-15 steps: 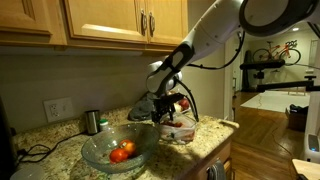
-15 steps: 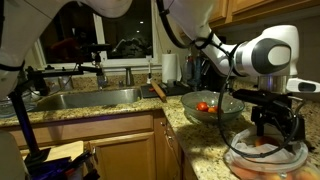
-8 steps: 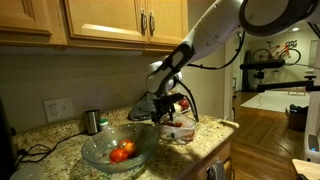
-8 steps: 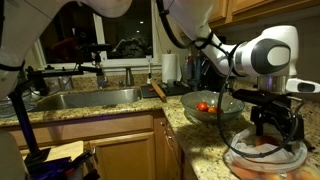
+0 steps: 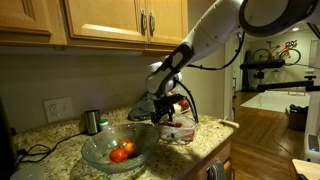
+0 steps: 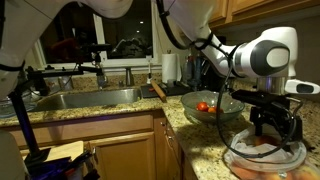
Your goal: Pick up the mango from the bag and put it in the bowl
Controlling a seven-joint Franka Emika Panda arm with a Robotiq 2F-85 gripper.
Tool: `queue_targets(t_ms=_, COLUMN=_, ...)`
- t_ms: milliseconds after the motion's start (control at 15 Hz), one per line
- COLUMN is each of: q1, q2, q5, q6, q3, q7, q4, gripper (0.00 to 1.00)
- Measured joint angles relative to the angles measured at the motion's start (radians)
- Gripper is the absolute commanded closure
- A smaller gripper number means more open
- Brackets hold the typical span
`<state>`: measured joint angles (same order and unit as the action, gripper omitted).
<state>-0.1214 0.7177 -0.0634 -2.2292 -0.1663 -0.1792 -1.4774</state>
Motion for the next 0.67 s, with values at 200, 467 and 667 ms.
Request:
queue_targets(t_ms=200, q1=0.000, q2=0.000, q5=0.005, q6=-0.003, q3=0.001, q7=0.000, q4=0.000, gripper=0.02)
queue_targets(t_ms=467, q1=0.000, q2=0.001, q5=0.006, q6=-0.006, q3=0.001, q7=0.000, q4=0.000, gripper=0.00)
queue_targets(t_ms=667, q1=-0.001, q2=0.002, q5=0.006, q6=-0.009, q3=0.001, q7=0.001, q4=0.000, gripper=0.00)
